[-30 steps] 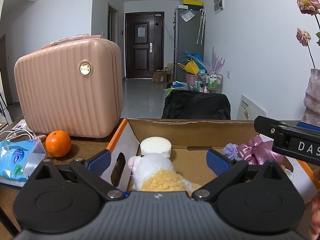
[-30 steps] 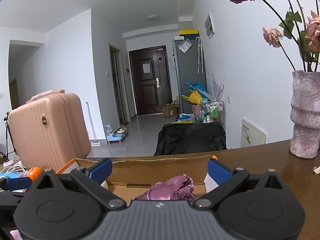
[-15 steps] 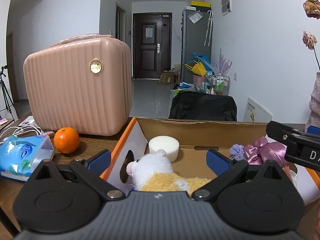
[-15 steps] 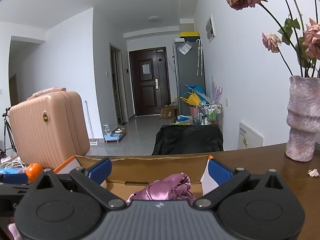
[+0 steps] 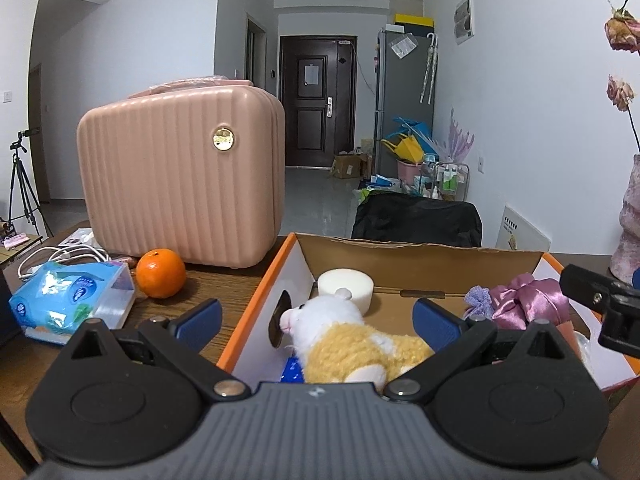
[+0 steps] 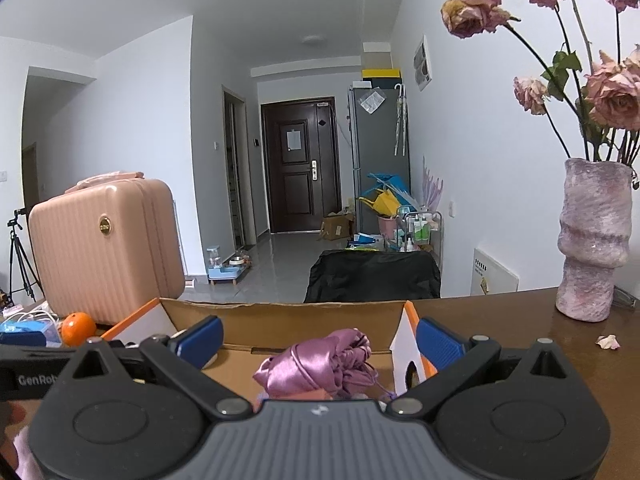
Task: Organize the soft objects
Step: 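Withdraw both open tools from the box back toward the table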
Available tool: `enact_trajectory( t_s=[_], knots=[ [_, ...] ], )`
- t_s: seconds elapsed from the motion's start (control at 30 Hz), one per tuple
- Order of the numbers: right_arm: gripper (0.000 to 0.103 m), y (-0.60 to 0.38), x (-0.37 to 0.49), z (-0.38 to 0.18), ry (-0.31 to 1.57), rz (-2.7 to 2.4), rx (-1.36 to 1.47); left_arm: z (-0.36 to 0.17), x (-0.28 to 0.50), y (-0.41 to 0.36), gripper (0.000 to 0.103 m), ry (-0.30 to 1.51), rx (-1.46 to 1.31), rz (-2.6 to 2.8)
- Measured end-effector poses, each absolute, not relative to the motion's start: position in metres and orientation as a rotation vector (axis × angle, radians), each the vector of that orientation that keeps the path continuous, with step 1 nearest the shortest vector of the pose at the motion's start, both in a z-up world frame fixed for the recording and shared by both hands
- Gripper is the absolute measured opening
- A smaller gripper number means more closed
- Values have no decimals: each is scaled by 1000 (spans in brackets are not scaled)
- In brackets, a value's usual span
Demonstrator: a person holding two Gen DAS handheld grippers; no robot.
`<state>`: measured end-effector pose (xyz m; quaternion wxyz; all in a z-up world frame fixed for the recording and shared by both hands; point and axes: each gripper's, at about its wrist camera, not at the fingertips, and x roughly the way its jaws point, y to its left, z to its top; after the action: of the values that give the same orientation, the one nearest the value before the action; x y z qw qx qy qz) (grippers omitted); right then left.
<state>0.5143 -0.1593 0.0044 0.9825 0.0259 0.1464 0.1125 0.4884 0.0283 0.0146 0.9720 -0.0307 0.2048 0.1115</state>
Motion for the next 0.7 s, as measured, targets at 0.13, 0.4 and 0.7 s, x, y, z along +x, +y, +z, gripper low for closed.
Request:
enact_trajectory(
  t_s=[0.13, 0.4, 0.7],
  knots=[
    [103, -162, 506, 4, 295, 225, 49, 15, 477, 30, 103, 402, -70, 227],
    [103, -167, 474, 2, 289, 222, 42, 16, 455, 31, 103, 392, -75, 227],
    [103, -170, 443, -3, 295, 214, 21, 15, 419, 30, 103, 382, -67, 214]
  ],
)
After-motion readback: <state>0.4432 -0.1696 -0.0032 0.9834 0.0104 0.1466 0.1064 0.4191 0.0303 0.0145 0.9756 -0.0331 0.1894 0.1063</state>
